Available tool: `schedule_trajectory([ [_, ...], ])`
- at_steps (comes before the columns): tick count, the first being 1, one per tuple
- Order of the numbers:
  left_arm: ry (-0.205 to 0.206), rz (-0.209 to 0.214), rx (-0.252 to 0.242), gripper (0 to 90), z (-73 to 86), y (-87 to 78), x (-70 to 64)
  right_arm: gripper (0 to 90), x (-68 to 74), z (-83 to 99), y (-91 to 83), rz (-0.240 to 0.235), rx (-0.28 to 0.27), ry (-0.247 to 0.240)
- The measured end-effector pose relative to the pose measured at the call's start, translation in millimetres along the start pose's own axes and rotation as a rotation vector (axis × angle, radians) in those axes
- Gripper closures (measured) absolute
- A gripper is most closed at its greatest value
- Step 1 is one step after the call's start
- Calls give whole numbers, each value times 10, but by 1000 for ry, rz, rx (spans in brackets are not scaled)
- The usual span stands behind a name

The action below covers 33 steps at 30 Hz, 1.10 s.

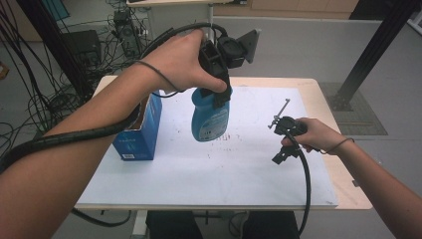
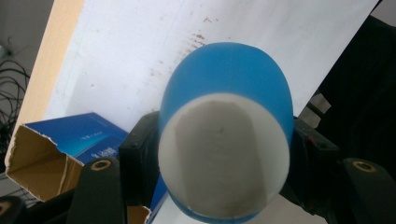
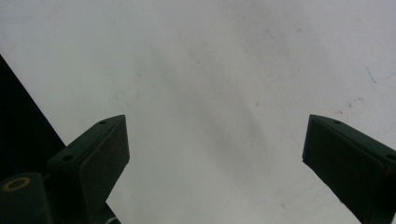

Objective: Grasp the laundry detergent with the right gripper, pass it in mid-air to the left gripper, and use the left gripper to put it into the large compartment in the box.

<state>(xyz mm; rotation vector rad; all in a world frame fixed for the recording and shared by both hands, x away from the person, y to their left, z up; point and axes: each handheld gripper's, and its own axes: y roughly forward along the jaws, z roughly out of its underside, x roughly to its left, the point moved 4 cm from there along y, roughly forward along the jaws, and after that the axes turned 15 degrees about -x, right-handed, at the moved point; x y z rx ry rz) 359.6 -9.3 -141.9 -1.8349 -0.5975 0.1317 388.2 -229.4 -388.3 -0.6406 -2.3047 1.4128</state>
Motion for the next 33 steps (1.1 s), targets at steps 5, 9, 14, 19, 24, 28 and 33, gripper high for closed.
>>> schedule_trajectory([
  [5, -11, -16, 6, 375, -5, -8, 60, 74, -8, -7, -16, 3, -4, -5],
  [9, -32, -14, 4, 375, 8, -29, 134, 74, -3, -16, -21, 6, -10, -2],
  [14, -73, -38, -5, 375, 41, -79, 282, 81, 9, -23, -23, 7, -12, -5],
  [19, -135, -72, 1, 375, 99, -160, 491, 83, 16, -24, -19, 0, -9, -20],
  [24, -216, -100, 0, 375, 216, -258, 750, 73, 15, -33, -16, 0, -8, -21],
  [28, -280, -124, -5, 376, 341, -316, 947, 73, 18, -38, 1, -5, -9, -25],
  [33, -394, -160, -4, 376, 505, -400, 1200, 70, 14, -48, 8, -7, -10, -22],
])
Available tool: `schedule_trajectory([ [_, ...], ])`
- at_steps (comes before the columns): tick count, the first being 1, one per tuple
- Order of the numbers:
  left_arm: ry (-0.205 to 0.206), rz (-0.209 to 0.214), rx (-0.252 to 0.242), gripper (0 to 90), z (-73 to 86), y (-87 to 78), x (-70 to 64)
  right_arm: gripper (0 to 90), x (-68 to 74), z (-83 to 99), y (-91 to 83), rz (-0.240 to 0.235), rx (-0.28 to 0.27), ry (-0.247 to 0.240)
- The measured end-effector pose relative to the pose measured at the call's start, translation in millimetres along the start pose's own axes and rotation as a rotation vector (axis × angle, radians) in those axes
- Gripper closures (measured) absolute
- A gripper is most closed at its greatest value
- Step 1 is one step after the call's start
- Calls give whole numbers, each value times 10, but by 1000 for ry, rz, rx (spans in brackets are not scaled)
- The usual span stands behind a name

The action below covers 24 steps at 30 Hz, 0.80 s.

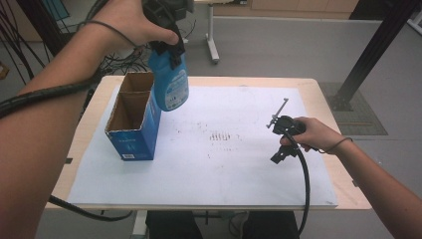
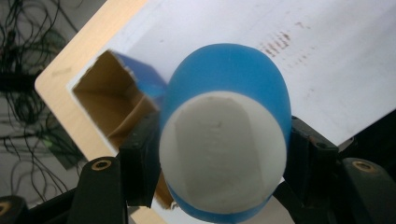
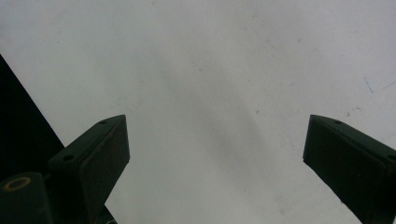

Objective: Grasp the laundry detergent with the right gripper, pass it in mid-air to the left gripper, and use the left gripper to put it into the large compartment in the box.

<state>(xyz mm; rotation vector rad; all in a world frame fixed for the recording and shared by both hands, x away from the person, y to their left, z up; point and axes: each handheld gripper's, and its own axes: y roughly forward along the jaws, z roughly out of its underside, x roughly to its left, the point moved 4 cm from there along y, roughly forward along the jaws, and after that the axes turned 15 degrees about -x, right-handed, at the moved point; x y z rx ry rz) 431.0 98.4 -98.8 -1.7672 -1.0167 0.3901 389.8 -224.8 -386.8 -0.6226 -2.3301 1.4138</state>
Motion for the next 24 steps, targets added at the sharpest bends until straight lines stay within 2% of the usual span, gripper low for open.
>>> schedule_trajectory([
  [1, -44, -9, 2, 376, 19, -4, 81, 70, 0, -1, 0, 1, 1, 0],
  [4, -95, -29, 40, 376, 90, -18, 265, 69, -8, -1, 0, 1, 1, -6],
  [8, -187, -80, 55, 376, 187, 0, 447, 68, -14, 2, 6, 1, 3, 3],
  [11, -237, -112, 72, 376, 266, 12, 562, 68, -21, 4, 12, -1, 3, 5],
  [17, -328, -137, 94, 376, 428, 4, 792, 68, -22, 4, 25, -4, -1, 11],
  [22, -422, -180, 106, 377, 520, 12, 924, 69, -17, -3, 40, -8, -1, 6],
  [24, -439, -188, 110, 377, 550, 33, 960, 69, -12, -10, 45, -8, -2, 7],
])
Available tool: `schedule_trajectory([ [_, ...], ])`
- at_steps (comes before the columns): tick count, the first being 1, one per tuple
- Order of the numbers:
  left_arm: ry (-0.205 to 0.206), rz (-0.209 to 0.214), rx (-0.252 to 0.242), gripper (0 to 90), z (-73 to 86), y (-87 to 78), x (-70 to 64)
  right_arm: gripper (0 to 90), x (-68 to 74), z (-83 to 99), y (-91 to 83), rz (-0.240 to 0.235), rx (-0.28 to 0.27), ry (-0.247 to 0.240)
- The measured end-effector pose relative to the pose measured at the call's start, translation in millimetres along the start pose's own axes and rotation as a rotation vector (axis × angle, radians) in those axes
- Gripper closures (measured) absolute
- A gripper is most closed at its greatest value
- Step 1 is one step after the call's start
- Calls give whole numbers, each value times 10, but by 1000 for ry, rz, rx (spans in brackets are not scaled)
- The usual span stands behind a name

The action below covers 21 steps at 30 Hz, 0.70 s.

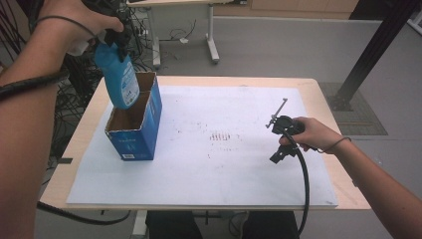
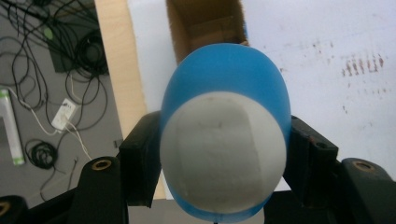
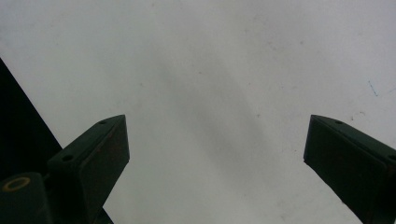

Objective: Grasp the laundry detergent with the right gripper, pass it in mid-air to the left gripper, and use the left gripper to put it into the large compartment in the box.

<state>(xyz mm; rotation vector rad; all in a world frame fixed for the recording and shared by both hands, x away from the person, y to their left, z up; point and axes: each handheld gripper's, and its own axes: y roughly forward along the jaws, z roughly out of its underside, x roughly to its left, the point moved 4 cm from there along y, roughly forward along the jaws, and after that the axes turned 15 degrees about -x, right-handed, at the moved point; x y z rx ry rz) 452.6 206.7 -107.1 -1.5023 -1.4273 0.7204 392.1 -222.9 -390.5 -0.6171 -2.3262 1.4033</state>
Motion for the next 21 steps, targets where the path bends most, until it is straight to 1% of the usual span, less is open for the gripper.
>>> schedule_trajectory([
  [1, -1, 0, 2, 377, 4, 13, 4, 68, 3, -2, 1, 0, 1, 1],
  [2, 7, 6, 6, 377, 12, 35, 10, 69, 4, -3, 2, -1, 2, -1],
  [3, -7, 9, 14, 377, 20, 58, 21, 68, 5, -6, 3, -1, 1, -2],
  [5, -12, 18, 14, 377, 33, 106, 35, 68, 3, -10, 4, 2, 2, -1],
  [7, -26, 21, 21, 377, 51, 160, 46, 68, 1, -11, 5, 2, 0, -1],
  [10, -35, 15, 35, 377, 82, 247, 55, 68, 9, -8, 4, 1, -1, 3],
  [13, -29, 15, 44, 377, 109, 322, 56, 68, 9, -4, 3, 3, -2, 7],
  [21, -56, 29, 62, 377, 182, 537, 56, 69, 19, -14, 15, -2, -3, 1],
])
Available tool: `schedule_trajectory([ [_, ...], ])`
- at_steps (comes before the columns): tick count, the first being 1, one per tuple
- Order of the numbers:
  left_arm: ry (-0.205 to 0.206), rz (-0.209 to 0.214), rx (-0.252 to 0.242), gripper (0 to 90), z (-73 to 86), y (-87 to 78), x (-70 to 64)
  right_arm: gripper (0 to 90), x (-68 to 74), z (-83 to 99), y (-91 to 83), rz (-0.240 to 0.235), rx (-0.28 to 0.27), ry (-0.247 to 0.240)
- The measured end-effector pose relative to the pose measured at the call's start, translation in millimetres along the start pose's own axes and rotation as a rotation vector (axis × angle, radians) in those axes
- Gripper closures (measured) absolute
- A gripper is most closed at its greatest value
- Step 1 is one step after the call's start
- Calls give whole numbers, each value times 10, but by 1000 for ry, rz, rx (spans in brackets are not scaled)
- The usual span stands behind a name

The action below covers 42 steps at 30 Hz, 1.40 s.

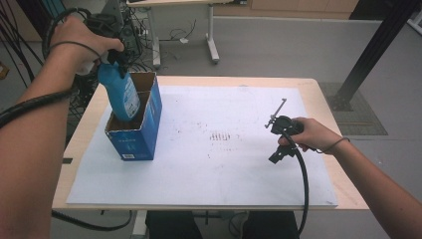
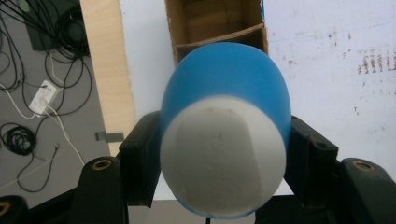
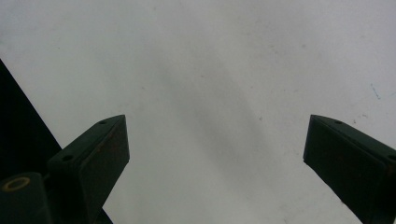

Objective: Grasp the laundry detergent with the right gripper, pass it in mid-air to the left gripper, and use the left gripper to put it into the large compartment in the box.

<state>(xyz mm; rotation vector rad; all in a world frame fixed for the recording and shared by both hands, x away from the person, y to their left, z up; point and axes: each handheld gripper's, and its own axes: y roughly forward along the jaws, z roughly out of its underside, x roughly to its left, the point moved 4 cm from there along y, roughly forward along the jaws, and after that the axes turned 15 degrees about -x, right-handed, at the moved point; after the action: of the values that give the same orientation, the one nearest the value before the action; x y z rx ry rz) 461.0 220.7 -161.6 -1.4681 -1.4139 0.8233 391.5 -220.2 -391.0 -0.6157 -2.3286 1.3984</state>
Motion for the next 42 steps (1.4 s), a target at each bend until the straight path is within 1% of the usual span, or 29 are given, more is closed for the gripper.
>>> schedule_trajectory([
  [2, -4, 3, 0, 377, 9, 59, 2, 70, 8, -1, 9, -1, 1, 4],
  [6, -5, 2, 19, 377, 44, 188, -17, 70, 13, -4, 23, 0, 3, -10],
  [11, -10, 6, 25, 377, 72, 324, -41, 70, 15, -8, 22, 2, 6, -15],
  [20, -20, 9, 54, 378, 137, 568, -85, 70, 16, -8, 28, -2, 7, -16],
  [22, -13, 10, 58, 378, 153, 616, -91, 71, 18, -8, 28, -3, 9, -10],
  [25, -23, 11, 62, 378, 184, 696, -92, 71, 16, -5, 35, -4, 8, -10],
  [30, -24, 14, 76, 378, 239, 811, -96, 71, 8, -3, 37, -2, 10, -14],
  [36, -30, 9, 92, 378, 304, 944, -109, 70, 3, 2, 44, -2, 11, -6],
  [41, -42, 13, 104, 378, 335, 1011, -106, 70, -4, 7, 47, -1, 11, -7],
  [42, -39, 14, 107, 378, 340, 1023, -105, 70, -4, 7, 47, 0, 13, -6],
])
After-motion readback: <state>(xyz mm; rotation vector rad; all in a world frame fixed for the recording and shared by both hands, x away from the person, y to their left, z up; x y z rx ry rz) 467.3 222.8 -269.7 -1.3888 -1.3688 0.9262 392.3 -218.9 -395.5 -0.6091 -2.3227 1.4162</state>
